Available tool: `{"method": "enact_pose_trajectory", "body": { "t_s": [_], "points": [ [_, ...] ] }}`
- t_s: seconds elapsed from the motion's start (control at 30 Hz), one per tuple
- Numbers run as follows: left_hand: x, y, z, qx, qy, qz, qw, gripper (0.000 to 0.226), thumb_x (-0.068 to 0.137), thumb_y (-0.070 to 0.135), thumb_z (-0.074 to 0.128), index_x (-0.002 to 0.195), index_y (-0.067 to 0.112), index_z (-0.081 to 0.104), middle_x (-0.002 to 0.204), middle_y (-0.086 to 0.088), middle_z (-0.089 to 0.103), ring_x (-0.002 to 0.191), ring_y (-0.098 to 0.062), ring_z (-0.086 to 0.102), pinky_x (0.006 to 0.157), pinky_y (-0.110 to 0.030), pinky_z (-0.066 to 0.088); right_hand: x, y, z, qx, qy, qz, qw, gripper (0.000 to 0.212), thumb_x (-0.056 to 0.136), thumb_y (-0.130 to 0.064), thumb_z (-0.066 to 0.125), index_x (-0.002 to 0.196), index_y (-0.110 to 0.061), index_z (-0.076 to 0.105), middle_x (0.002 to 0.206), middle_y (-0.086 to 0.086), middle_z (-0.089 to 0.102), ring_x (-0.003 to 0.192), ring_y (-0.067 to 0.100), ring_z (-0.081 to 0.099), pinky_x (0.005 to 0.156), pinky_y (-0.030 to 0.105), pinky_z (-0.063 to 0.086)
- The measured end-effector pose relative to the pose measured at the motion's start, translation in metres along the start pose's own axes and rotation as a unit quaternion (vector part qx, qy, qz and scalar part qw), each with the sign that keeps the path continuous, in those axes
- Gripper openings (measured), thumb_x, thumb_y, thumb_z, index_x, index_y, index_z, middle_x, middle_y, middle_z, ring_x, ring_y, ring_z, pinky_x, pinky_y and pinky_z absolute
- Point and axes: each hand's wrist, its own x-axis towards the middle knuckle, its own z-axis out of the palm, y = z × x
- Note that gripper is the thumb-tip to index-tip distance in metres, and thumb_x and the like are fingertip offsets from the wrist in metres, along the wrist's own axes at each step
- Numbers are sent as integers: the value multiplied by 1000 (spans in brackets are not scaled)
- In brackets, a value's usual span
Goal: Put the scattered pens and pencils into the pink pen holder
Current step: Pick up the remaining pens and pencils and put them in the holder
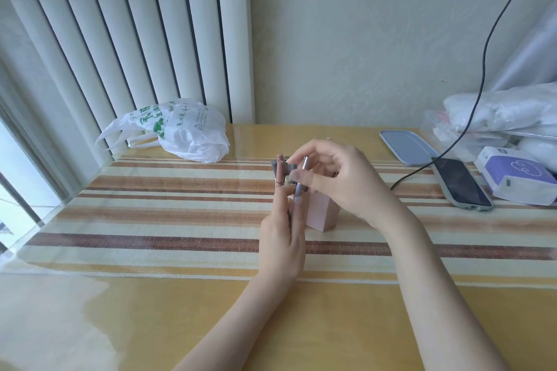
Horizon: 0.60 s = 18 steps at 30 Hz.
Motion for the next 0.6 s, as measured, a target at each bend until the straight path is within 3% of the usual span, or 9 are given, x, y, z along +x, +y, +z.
{"method": "enact_pose_trajectory", "body": {
  "t_s": [0.07, 0.13, 0.23, 0.43, 0.6],
  "points": [
    [0, 1, 0, 4, -3, 0, 1000, 14, 90, 42, 29, 91, 53, 37, 55, 9, 42, 43, -12, 33, 44, -26, 24, 0, 2, 3, 15, -2, 13, 1000, 8, 84, -13, 70, 90, -16, 66, 70, -8, 71, 58, 21, 59, 48, 13, 42],
    [0, 0, 0, 7, -8, -5, 1000, 10, 92, 40, 30, 89, 46, 37, 54, 12, 44, 44, -12, 34, 44, -28, 24, 0, 2, 1, 19, 21, 10, 1000, 16, 85, -10, 68, 97, -19, 63, 73, -2, 72, 56, 16, 62, 40, 21, 41],
    [0, -2, 1, 10, -11, -2, 1000, 12, 93, 40, 31, 87, 33, 40, 54, 11, 46, 44, -12, 36, 45, -30, 27, 1, -1, -7, 54, 139, -19, 989, 26, 87, -10, 66, 99, -26, 49, 74, 4, 71, 49, 12, 60, 39, 23, 42],
    [-2, -2, 3, 35, -18, 3, 999, 24, 91, 44, 33, 83, 24, 42, 52, -2, 46, 47, -19, 39, 46, -39, 35, -3, -9, -27, 64, 353, -96, 928, 19, 95, -13, 53, 92, -26, 39, 70, 5, 66, 46, 19, 55, 38, 31, 45],
    [-1, -6, 2, 42, -10, -13, 999, 29, 92, 39, 34, 82, 14, 45, 50, 6, 39, 46, -15, 35, 45, -33, 27, -9, -17, -31, 44, 472, -150, 868, 18, 99, -14, 45, 93, -28, 35, 74, 12, 61, 48, 24, 57, 40, 31, 46]
  ]
}}
